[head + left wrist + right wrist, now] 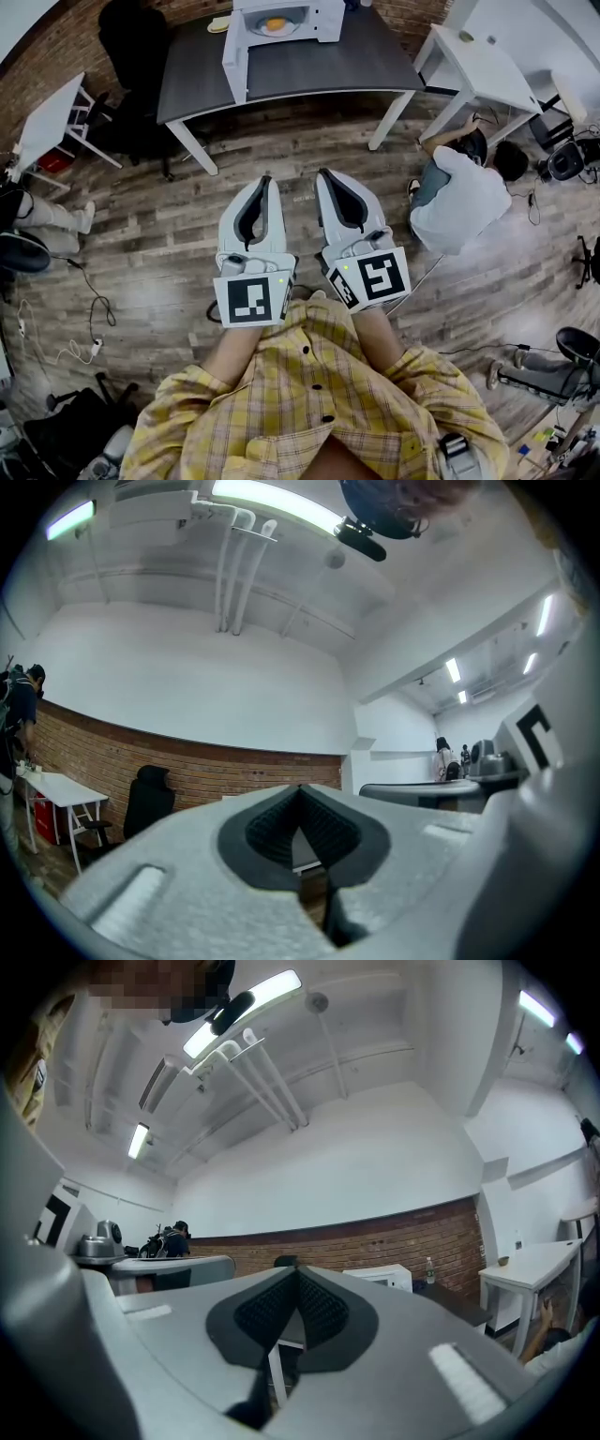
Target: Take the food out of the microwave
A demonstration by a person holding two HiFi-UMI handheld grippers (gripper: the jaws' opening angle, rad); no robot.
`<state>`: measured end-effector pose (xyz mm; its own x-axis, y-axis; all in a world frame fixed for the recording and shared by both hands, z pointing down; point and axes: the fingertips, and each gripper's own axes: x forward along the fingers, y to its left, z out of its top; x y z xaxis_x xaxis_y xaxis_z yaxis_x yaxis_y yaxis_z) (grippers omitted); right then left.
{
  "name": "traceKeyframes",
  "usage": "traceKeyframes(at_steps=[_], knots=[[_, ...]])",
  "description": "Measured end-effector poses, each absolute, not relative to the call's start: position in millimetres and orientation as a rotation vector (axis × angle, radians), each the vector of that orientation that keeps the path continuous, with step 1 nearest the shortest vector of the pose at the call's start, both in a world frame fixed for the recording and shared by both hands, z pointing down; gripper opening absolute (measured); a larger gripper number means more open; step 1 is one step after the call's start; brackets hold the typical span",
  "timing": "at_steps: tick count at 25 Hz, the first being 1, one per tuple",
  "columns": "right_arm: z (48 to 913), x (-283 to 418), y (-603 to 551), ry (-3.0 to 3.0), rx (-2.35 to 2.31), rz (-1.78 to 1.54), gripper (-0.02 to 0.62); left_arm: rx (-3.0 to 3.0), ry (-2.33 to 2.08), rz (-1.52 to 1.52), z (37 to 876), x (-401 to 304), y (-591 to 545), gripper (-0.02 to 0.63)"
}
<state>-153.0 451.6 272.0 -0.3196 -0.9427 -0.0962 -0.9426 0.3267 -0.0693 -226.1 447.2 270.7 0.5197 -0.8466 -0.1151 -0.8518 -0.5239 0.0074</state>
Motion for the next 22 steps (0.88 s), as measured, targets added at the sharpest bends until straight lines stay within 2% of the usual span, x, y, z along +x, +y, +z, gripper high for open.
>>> traceKeyframes(at_steps=[12, 22], knots=[[288, -81, 464, 2.453, -1.764, -0.032, 0.003, -2.698, 1.549, 0.15, 289, -164, 464, 0.0], [310, -48, 424, 2.433, -1.805, -0.084, 0.005, -2.731, 1.554, 0.174, 305, -138, 418, 0.0]])
